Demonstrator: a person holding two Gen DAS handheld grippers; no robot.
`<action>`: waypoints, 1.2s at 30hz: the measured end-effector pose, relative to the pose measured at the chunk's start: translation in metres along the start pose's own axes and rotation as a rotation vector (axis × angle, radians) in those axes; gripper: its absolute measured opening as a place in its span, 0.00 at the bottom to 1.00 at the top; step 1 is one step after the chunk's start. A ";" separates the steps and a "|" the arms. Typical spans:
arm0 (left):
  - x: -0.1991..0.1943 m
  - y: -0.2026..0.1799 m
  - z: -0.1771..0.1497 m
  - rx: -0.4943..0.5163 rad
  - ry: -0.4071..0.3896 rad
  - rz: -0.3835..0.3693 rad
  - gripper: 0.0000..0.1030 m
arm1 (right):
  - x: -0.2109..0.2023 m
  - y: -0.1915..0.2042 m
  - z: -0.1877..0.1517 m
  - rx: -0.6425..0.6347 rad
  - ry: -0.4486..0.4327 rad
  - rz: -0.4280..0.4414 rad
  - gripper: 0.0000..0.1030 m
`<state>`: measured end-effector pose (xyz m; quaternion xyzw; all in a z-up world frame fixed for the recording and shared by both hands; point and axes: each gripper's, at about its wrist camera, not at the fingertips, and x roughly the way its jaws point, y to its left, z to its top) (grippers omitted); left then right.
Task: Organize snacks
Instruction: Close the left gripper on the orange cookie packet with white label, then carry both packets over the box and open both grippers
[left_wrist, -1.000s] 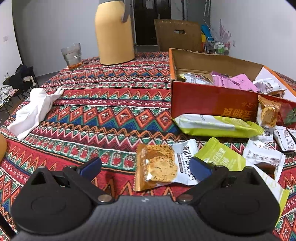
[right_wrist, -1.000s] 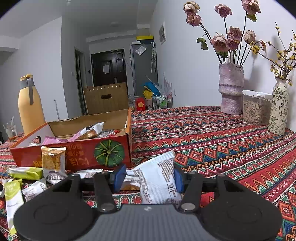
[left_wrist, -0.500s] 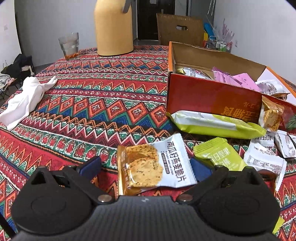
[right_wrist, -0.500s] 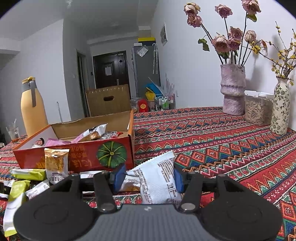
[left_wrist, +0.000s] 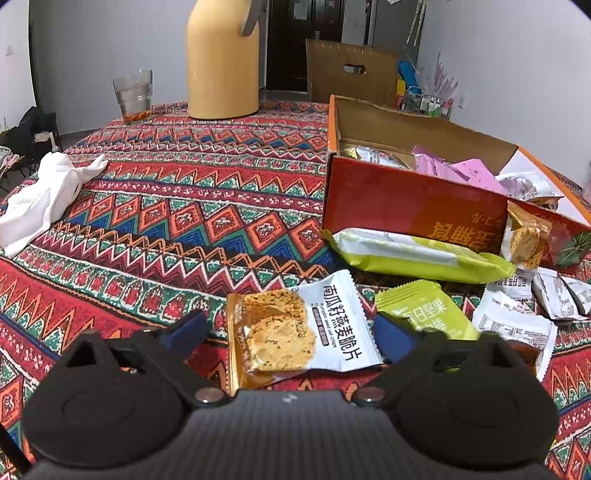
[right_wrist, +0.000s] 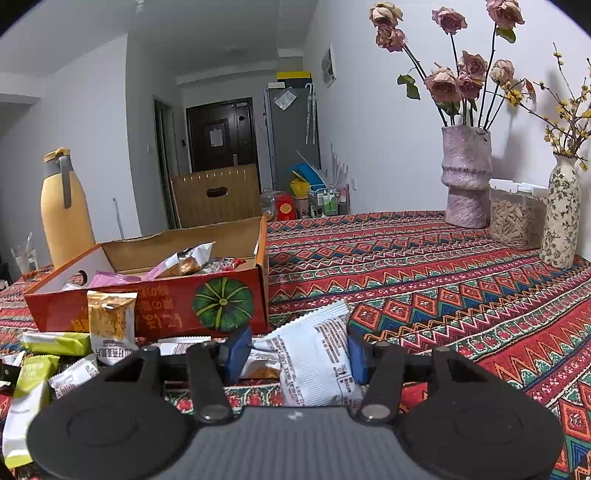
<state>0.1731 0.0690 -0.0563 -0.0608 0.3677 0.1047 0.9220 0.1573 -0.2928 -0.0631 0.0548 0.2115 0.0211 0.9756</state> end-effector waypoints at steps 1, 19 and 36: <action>-0.001 0.000 0.000 -0.002 -0.008 0.000 0.80 | 0.000 0.000 0.000 0.001 -0.001 -0.001 0.51; -0.011 0.000 -0.003 -0.005 -0.062 -0.032 0.55 | 0.000 0.002 0.000 -0.004 -0.006 0.001 0.51; -0.036 -0.002 -0.002 0.023 -0.137 -0.063 0.39 | -0.006 0.003 0.002 -0.013 -0.041 0.014 0.51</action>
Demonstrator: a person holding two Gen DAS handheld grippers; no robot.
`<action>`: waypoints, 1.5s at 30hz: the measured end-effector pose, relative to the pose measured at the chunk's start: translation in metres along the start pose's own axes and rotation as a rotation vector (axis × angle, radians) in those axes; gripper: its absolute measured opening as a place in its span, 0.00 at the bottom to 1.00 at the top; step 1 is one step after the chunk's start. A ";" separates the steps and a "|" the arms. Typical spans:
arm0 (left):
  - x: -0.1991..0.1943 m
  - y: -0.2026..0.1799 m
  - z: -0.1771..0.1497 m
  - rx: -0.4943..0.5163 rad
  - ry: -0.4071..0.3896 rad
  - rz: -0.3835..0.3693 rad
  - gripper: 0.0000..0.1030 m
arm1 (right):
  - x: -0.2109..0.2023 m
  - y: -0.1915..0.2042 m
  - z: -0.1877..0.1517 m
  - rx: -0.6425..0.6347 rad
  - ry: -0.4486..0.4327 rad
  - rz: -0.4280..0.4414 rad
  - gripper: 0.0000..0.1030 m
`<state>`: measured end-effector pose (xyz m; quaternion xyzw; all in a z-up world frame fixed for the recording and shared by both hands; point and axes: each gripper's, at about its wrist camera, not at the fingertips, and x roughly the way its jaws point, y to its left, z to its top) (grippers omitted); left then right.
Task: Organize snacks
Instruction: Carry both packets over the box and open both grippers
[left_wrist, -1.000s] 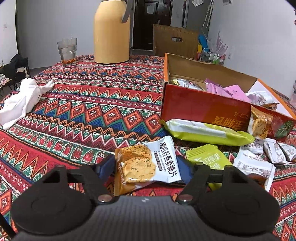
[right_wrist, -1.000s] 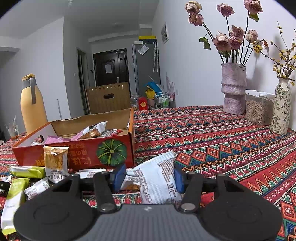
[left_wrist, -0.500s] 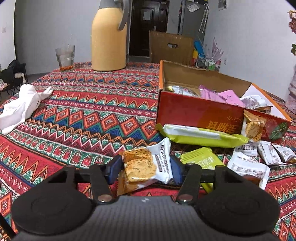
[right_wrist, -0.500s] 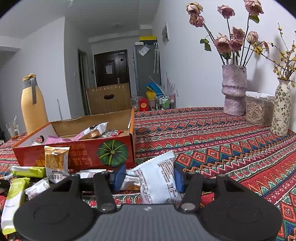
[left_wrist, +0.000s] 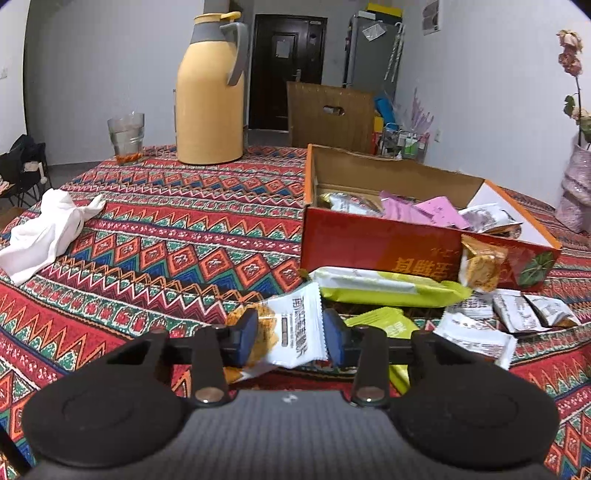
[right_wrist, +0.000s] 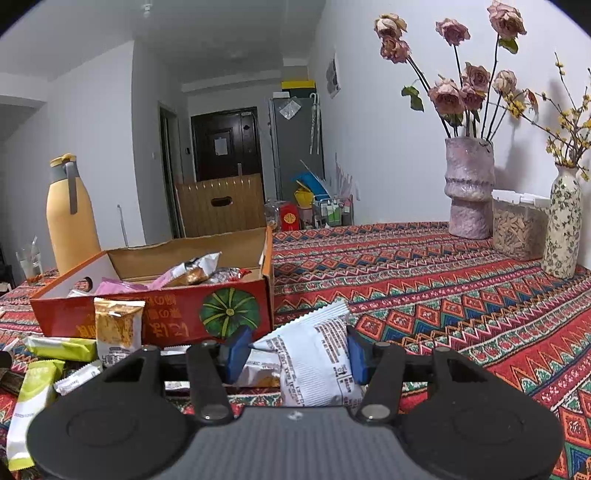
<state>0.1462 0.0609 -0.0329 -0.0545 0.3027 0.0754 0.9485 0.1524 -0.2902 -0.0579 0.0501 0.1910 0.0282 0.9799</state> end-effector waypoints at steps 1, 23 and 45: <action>-0.001 0.000 0.000 0.004 -0.003 -0.003 0.38 | -0.001 0.001 0.001 -0.005 -0.004 0.002 0.51; 0.032 0.009 -0.002 -0.032 0.155 0.067 0.66 | -0.006 0.007 0.001 -0.023 -0.002 0.027 0.51; -0.014 -0.008 0.026 0.037 -0.003 -0.003 0.50 | -0.025 0.038 0.017 -0.093 -0.040 0.104 0.51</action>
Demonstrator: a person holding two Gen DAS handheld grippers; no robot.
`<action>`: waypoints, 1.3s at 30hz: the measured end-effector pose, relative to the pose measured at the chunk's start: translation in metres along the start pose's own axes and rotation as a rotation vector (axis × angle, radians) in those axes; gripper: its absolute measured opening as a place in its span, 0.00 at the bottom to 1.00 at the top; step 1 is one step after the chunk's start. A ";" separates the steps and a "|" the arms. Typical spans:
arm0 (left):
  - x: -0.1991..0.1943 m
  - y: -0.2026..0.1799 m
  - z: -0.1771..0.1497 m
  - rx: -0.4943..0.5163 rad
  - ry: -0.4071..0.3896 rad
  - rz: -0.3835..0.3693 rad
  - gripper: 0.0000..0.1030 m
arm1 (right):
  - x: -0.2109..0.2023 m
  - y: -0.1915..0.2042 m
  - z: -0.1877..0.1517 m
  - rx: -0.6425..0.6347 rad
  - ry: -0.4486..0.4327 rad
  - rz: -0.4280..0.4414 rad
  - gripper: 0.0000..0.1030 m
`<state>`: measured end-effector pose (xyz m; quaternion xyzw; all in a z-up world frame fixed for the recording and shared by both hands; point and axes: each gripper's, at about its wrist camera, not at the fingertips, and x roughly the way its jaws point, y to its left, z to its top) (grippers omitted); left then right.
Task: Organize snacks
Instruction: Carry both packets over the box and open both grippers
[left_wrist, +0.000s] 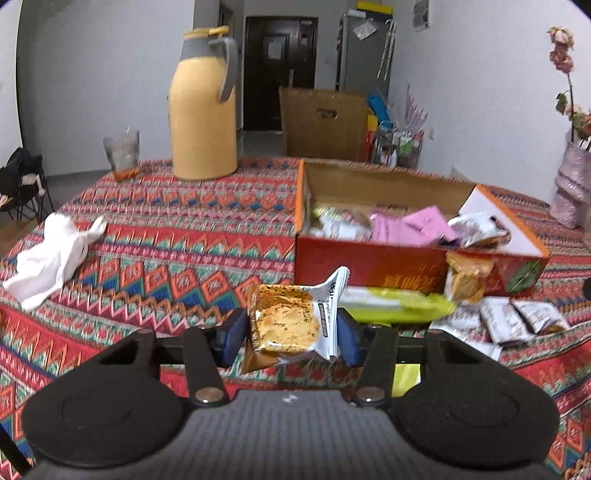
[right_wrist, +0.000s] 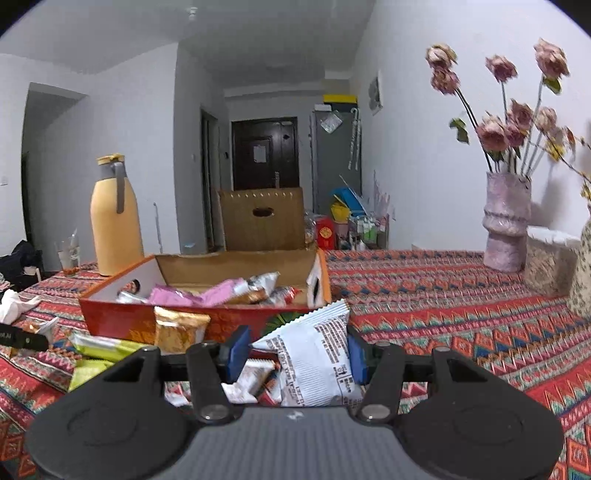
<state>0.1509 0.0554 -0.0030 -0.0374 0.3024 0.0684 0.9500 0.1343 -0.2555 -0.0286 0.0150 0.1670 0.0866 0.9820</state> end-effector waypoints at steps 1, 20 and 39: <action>-0.001 -0.002 0.003 0.002 -0.008 -0.002 0.50 | 0.001 0.002 0.003 -0.006 -0.005 0.003 0.51; 0.003 -0.054 0.072 0.023 -0.262 -0.072 0.51 | 0.068 0.041 0.075 -0.035 -0.013 0.078 0.51; 0.093 -0.056 0.073 -0.004 -0.247 -0.049 0.51 | 0.163 0.036 0.077 0.061 0.068 0.073 0.51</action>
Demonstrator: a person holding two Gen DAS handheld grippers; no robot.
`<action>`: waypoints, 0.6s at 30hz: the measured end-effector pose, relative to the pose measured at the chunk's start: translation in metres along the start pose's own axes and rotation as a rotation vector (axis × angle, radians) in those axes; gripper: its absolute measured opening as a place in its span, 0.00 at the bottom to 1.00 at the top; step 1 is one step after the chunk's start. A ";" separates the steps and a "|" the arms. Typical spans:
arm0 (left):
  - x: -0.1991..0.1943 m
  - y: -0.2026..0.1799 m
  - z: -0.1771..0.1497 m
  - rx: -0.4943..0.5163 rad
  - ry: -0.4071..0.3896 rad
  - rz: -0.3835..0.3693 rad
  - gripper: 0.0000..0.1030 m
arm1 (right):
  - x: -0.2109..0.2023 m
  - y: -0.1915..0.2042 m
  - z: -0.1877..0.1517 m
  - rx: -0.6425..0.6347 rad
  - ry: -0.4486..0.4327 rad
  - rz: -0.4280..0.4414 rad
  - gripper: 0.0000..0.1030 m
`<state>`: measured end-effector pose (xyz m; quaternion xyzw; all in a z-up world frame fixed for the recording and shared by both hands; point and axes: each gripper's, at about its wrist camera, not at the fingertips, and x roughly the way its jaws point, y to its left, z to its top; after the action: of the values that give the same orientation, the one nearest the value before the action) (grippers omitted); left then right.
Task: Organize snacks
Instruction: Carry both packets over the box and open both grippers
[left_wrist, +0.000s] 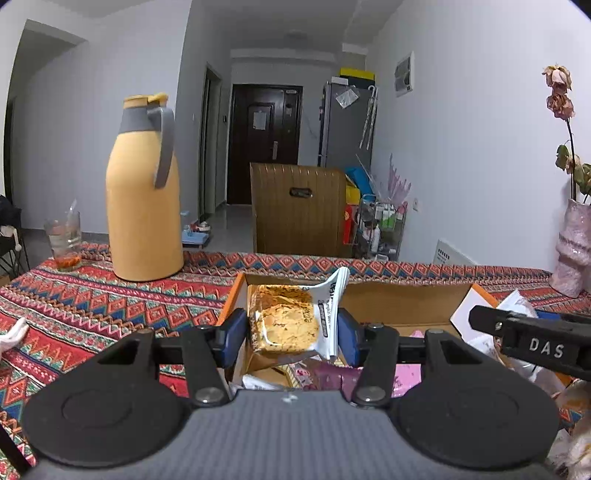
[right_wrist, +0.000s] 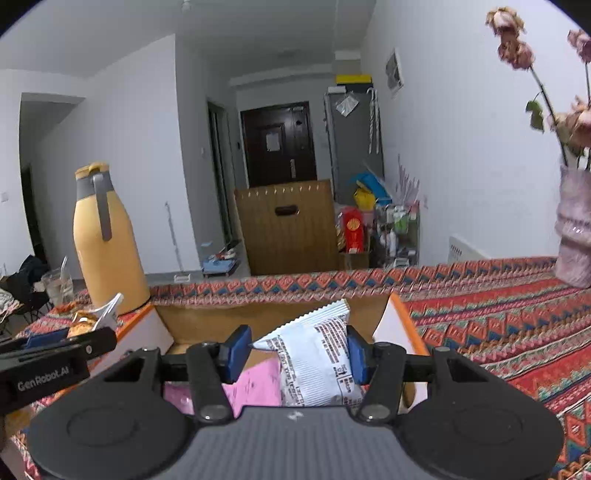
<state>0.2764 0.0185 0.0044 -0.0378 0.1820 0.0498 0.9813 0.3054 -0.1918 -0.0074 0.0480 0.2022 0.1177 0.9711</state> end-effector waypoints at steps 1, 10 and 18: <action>0.001 0.001 -0.001 0.000 0.004 -0.002 0.52 | 0.004 -0.001 -0.003 -0.003 0.009 0.002 0.51; -0.015 0.005 -0.002 -0.025 -0.074 0.010 1.00 | 0.008 -0.012 -0.007 0.036 0.032 -0.035 0.98; -0.026 0.008 0.005 -0.058 -0.112 0.011 1.00 | -0.003 -0.018 -0.003 0.061 0.016 -0.058 1.00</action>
<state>0.2529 0.0248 0.0179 -0.0625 0.1252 0.0628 0.9882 0.3058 -0.2101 -0.0116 0.0708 0.2146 0.0836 0.9705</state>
